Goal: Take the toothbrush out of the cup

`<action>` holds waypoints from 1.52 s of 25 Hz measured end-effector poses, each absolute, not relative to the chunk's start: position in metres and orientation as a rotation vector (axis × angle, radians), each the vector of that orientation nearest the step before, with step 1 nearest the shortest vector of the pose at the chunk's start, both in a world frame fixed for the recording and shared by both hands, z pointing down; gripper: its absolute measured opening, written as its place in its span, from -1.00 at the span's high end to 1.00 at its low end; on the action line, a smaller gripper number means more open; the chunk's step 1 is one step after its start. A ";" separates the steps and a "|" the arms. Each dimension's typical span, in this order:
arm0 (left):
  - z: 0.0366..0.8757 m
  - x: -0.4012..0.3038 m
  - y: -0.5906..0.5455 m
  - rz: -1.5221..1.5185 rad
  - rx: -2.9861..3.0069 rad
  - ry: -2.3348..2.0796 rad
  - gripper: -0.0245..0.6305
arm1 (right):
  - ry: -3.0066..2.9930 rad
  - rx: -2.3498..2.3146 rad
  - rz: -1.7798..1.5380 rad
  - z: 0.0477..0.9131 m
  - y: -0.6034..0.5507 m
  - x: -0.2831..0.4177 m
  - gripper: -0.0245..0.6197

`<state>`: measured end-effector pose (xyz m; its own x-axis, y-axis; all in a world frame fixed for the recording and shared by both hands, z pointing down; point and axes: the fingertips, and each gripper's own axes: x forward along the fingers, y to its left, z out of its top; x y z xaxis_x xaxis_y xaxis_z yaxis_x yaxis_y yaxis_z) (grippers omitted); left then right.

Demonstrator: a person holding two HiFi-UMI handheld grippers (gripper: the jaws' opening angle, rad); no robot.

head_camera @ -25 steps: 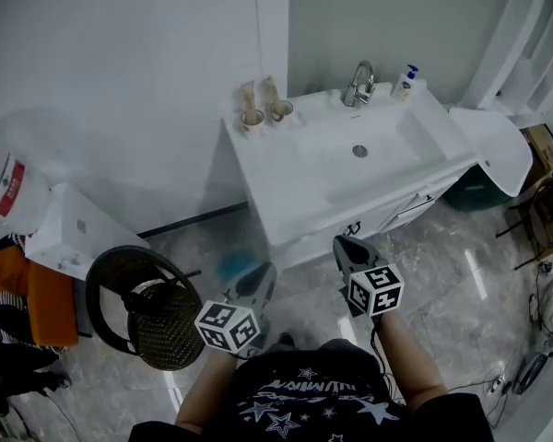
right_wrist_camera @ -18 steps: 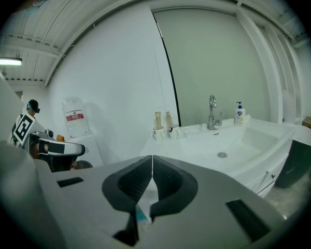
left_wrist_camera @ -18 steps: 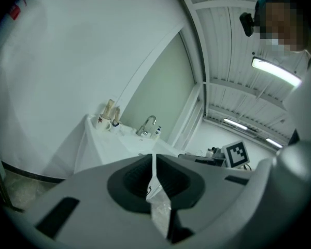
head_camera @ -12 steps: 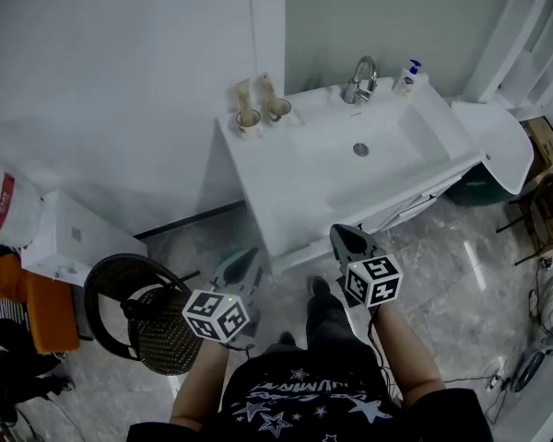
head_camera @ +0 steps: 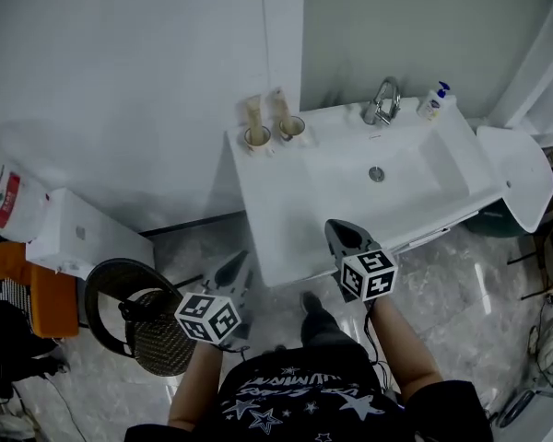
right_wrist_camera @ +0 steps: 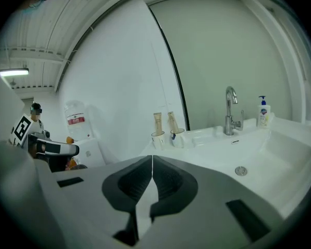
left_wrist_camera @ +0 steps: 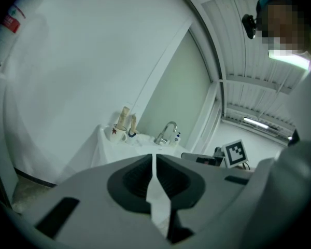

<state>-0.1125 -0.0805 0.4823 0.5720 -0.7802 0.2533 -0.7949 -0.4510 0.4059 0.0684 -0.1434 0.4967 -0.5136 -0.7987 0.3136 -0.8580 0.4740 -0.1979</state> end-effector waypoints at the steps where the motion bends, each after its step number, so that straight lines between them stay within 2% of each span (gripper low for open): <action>1: 0.481 -0.110 -0.087 0.038 2.318 -1.271 0.82 | -2.548 1.428 0.491 0.496 -0.153 0.070 0.88; 20: 0.475 -0.091 -0.168 0.012 2.184 -1.504 0.82 | -2.662 1.256 0.457 0.484 -0.292 0.092 0.88; 38: 0.479 -0.104 -0.228 0.016 2.078 -1.674 0.82 | -2.700 1.117 0.346 0.483 -0.410 0.061 0.87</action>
